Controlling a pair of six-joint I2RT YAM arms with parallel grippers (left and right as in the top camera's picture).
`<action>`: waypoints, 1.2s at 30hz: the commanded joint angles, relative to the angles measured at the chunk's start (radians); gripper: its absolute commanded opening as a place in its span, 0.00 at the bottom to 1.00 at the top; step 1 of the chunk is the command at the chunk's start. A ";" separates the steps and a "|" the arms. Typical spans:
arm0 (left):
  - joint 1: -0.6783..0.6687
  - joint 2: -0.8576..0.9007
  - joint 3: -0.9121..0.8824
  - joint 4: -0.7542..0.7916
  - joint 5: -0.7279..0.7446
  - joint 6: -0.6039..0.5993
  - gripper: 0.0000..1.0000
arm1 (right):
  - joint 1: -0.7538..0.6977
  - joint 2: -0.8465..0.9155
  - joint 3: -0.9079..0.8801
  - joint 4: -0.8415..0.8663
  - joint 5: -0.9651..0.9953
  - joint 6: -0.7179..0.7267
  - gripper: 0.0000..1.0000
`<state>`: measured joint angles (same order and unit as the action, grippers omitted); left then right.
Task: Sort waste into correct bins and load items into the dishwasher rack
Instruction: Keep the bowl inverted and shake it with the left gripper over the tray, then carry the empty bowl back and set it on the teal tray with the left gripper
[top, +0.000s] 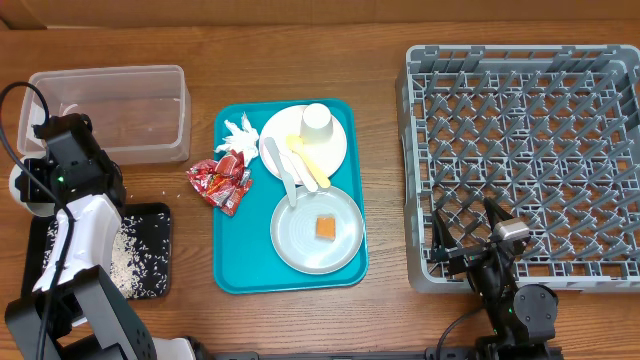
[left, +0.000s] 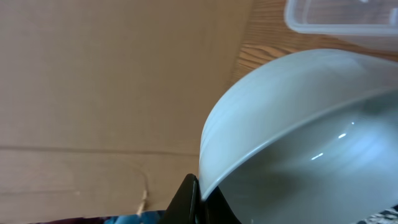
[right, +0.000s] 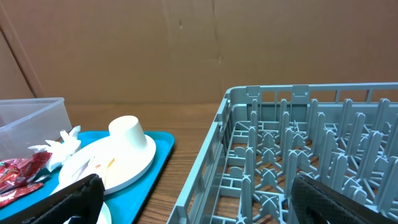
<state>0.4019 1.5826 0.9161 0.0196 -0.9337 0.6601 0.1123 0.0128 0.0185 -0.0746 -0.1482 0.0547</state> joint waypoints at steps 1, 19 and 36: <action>0.003 -0.001 0.003 -0.021 0.037 -0.081 0.04 | 0.005 -0.010 -0.010 0.005 0.013 -0.003 1.00; 0.006 -0.069 0.314 -0.642 0.232 -0.310 0.04 | 0.005 -0.010 -0.010 0.005 0.013 -0.003 1.00; 0.003 -0.156 0.432 -0.950 0.795 -0.556 0.05 | 0.005 -0.010 -0.010 0.005 0.013 -0.003 1.00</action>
<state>0.4019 1.4490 1.3037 -0.9047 -0.3740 0.2111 0.1120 0.0128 0.0185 -0.0746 -0.1482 0.0551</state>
